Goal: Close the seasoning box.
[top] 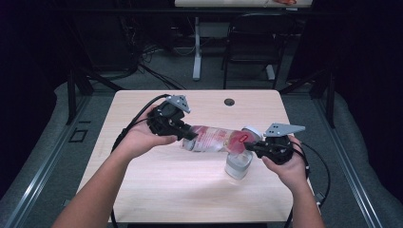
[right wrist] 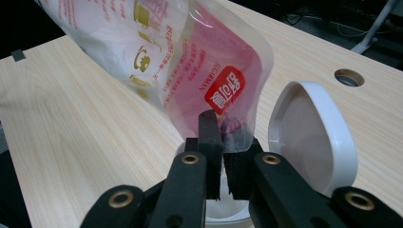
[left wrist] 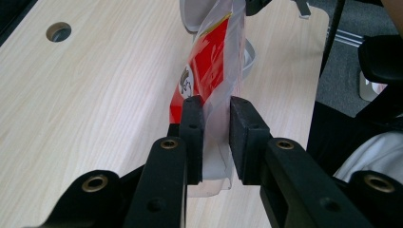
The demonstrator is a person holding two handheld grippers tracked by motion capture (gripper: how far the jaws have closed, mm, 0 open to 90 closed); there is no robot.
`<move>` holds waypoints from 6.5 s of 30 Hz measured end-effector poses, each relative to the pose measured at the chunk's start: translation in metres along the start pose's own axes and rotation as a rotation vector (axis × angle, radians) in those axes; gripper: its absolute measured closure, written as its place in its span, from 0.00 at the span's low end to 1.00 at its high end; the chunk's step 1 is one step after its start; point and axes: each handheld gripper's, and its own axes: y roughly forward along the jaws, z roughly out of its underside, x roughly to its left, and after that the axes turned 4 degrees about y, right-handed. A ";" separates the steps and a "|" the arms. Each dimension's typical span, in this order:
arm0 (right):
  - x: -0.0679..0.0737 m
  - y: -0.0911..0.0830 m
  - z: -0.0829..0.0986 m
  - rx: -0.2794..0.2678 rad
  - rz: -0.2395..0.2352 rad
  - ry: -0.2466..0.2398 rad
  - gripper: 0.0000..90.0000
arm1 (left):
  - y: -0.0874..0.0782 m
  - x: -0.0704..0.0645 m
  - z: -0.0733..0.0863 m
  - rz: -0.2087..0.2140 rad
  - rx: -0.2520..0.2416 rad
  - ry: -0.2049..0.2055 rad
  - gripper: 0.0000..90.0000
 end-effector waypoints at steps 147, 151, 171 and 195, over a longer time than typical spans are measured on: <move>-0.004 -0.001 0.002 -0.012 -0.004 0.022 0.93 | 0.000 0.003 -0.013 0.019 -0.036 0.007 0.96; -0.004 -0.002 0.002 -0.021 0.000 0.026 0.93 | 0.000 0.002 -0.014 0.020 -0.039 0.011 0.96; -0.004 -0.002 0.003 -0.004 0.009 0.018 0.93 | 0.000 0.001 -0.019 0.027 -0.047 0.011 0.96; -0.001 -0.002 0.006 -0.002 -0.010 0.025 0.93 | -0.003 0.001 -0.023 0.035 -0.059 0.023 0.96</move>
